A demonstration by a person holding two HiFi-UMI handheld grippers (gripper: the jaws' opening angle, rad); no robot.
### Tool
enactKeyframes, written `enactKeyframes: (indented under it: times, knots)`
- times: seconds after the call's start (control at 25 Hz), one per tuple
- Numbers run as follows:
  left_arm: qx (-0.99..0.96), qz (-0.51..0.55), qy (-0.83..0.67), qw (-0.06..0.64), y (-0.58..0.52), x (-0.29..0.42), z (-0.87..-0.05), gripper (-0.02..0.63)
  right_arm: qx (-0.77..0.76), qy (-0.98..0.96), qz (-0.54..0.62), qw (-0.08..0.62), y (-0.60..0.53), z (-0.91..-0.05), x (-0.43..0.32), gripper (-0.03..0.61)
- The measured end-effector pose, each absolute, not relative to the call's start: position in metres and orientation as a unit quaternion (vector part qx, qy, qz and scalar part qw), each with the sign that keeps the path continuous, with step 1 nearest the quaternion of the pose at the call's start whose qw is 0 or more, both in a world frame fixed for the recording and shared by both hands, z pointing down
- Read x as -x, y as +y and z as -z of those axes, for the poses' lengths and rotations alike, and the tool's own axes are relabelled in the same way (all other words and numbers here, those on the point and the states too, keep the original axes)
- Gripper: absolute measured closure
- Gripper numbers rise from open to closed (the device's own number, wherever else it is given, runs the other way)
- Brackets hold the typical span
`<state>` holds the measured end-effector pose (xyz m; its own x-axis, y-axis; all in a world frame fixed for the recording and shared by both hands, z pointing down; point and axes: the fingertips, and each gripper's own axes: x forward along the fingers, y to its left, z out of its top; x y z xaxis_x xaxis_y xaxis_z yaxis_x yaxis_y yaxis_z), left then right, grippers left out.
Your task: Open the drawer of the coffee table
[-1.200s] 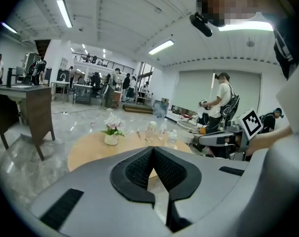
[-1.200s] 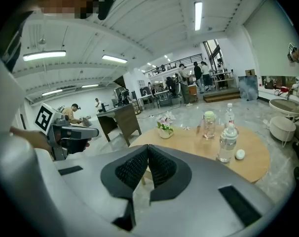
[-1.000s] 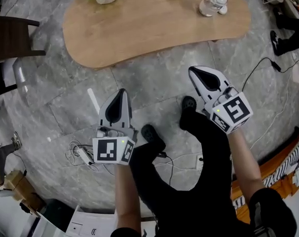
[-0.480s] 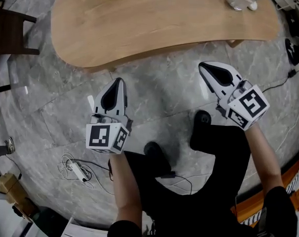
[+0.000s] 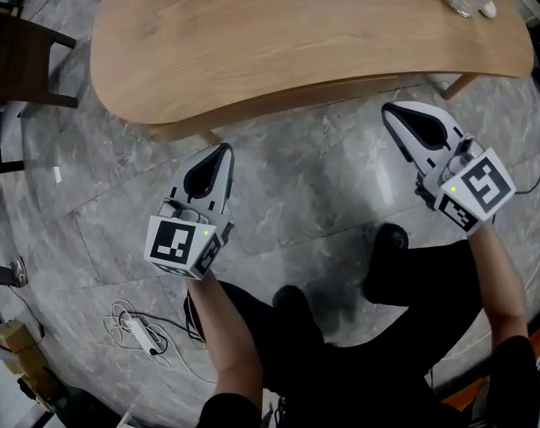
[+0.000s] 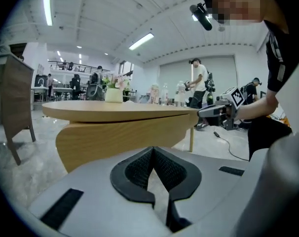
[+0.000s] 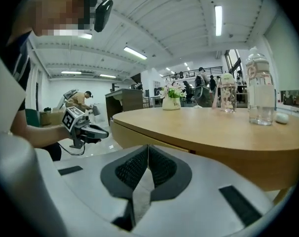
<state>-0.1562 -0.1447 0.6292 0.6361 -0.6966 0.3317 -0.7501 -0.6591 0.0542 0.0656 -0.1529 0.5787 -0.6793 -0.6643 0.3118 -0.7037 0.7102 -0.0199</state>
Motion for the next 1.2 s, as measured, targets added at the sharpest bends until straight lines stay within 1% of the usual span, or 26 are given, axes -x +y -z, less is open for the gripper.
enactKeyframes:
  times: [0.28,0.48,0.6,0.64,0.68,0.8,0.88,1.04,1.08,1.2]
  knots:
    - [-0.874,-0.157,-0.441,0.128,-0.146,0.209,-0.653,0.601,-0.366,-0.913,-0.040,0.177,-0.163,-0.597,-0.066,0.565]
    - [-0.854,-0.143,-0.482,0.133,-0.145,0.240,-0.650,0.600,-0.380,-0.902,-0.057,0.198,-0.165,-0.618,-0.079,0.565]
    - [-0.845,-0.144,-0.495,0.140,-0.150,0.251,-0.656,0.596,-0.398,-0.893,-0.070,0.198,-0.167,-0.626,-0.092,0.565]
    - [-0.842,-0.145,-0.499,0.143,-0.151,0.254,-0.658,0.568,-0.404,-0.890,-0.077,0.196,-0.169,-0.628,-0.095,0.563]
    - [-0.840,-0.146,-0.503,0.144,-0.152,0.256,-0.660,0.526,-0.410,-0.887,-0.085,0.195,-0.171,-0.631,-0.097,0.550]
    - [-0.834,-0.148,-0.512,0.139,-0.153,0.260,-0.659,0.475,-0.419,-0.880,-0.110,0.193,-0.175,-0.640,-0.101,0.475]
    - [-0.832,-0.138,-0.520,0.135,-0.158,0.262,-0.657,0.445,-0.421,-0.879,-0.114,0.194,-0.178,-0.642,-0.101,0.457]
    - [-0.826,-0.129,-0.535,0.122,-0.172,0.262,-0.656,0.349,-0.426,-0.876,-0.108,0.197,-0.187,-0.644,-0.099,0.379]
    - [-0.824,-0.129,-0.539,0.116,-0.175,0.262,-0.655,0.320,-0.429,-0.875,-0.110,0.196,-0.189,-0.645,-0.100,0.370]
    - [-0.824,-0.109,-0.546,0.104,-0.183,0.262,-0.646,0.291,-0.435,-0.873,-0.121,0.184,-0.194,-0.647,-0.103,0.357]
